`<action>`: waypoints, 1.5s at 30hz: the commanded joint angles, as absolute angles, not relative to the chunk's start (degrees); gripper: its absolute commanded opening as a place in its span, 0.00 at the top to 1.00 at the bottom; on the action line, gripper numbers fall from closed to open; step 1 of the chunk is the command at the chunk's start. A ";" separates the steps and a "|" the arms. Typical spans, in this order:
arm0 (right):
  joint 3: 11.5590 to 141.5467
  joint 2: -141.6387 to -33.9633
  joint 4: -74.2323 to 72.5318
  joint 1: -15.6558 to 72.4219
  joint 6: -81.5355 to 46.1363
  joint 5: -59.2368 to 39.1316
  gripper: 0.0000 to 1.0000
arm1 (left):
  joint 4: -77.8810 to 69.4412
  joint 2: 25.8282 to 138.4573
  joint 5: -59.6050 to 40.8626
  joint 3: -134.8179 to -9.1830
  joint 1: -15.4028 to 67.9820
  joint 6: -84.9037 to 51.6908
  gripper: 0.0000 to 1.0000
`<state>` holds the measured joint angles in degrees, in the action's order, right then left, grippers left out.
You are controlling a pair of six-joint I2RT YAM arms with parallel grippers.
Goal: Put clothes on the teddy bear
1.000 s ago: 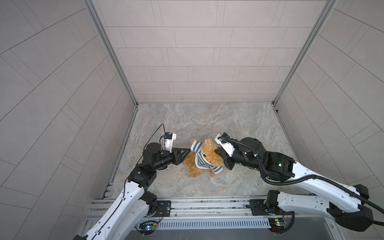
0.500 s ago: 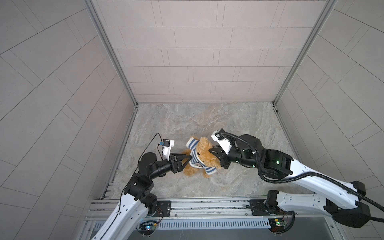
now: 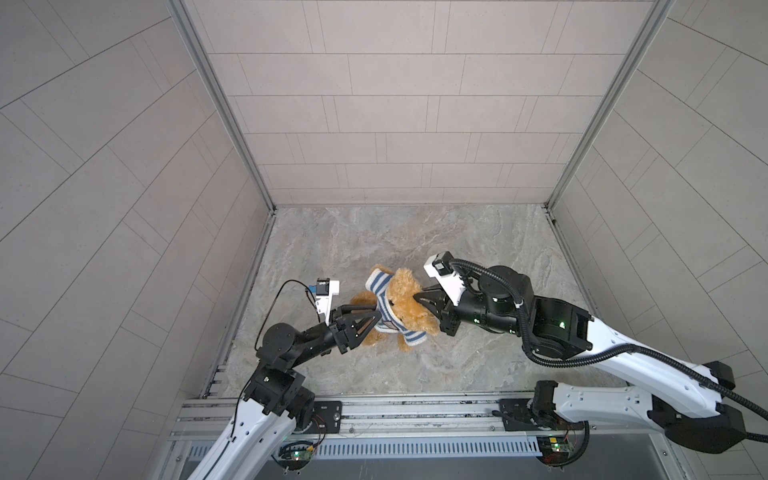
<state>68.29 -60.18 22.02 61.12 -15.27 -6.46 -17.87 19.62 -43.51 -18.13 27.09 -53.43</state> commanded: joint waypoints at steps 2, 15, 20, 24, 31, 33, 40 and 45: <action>69.34 -57.78 17.77 61.61 -15.73 -5.85 1.00 | -21.59 18.55 -43.86 -17.31 27.87 -54.99 0.62; 69.27 -55.57 15.60 61.79 -16.07 -5.01 1.00 | -16.06 18.72 -41.03 -17.16 27.95 -52.17 1.00; 69.28 -54.71 15.85 61.79 -16.09 -5.06 1.00 | -18.78 19.36 -41.92 -16.75 27.95 -54.01 0.89; 69.17 -54.66 16.28 61.81 -15.91 -4.83 1.00 | -22.23 18.77 -44.39 -17.18 27.95 -55.80 0.55; 68.83 -54.49 15.82 61.79 -15.47 -4.42 1.00 | -24.13 17.43 -45.62 -17.84 28.30 -57.08 0.47; 68.79 -54.29 15.72 61.79 -15.37 -4.31 1.00 | -25.20 17.23 -45.77 -18.02 28.29 -57.43 0.47; 68.75 -54.84 14.72 61.79 -15.83 -5.45 1.00 | -23.08 19.66 -43.88 -19.51 30.90 -54.98 0.48; 68.61 -54.55 14.76 61.79 -15.91 -5.36 1.00 | -24.70 21.59 -43.68 -19.78 31.03 -54.86 0.64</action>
<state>68.23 -55.86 19.44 61.49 -15.51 -5.21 -22.26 21.30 -43.72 -17.74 30.79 -56.10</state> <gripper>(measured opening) 0.075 0.388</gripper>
